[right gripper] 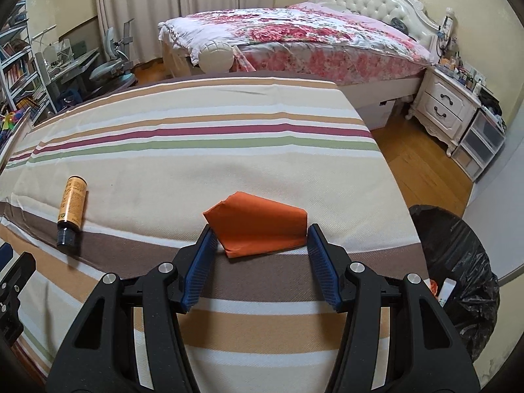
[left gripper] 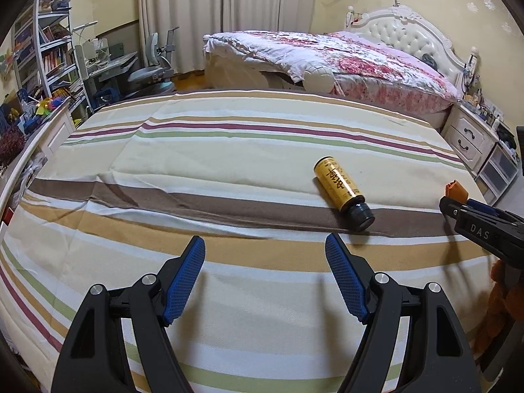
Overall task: Collect trash
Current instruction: 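Grasp the gold can by its dark end with the left gripper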
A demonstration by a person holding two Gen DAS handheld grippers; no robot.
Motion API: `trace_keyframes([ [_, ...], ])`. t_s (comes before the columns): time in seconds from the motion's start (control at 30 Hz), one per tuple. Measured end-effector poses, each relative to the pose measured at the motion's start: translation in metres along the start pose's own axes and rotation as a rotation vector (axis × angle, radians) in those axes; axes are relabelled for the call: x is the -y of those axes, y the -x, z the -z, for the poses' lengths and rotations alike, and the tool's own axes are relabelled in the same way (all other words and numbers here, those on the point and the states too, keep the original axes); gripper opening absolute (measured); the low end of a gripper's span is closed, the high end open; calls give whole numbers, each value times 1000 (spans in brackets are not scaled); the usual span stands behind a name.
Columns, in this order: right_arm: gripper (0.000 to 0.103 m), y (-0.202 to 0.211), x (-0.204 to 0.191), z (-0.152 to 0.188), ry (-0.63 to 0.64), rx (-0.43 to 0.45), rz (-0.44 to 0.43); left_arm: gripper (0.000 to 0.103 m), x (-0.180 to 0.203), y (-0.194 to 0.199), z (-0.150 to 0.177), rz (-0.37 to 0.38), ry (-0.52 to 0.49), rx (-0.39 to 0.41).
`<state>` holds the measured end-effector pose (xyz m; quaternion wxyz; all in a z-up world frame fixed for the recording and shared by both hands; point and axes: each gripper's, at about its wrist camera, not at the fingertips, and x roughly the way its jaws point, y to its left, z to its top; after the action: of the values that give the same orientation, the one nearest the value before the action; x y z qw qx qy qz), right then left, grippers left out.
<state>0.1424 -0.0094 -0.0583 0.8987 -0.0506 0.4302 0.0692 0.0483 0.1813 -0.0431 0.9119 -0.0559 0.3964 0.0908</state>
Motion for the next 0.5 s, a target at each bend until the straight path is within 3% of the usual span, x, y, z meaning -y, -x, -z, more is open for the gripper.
trace_keyframes([
  [0.5,57,-3,2,-4,6,1,-7,74,44,-18,-20,30,-64,9],
])
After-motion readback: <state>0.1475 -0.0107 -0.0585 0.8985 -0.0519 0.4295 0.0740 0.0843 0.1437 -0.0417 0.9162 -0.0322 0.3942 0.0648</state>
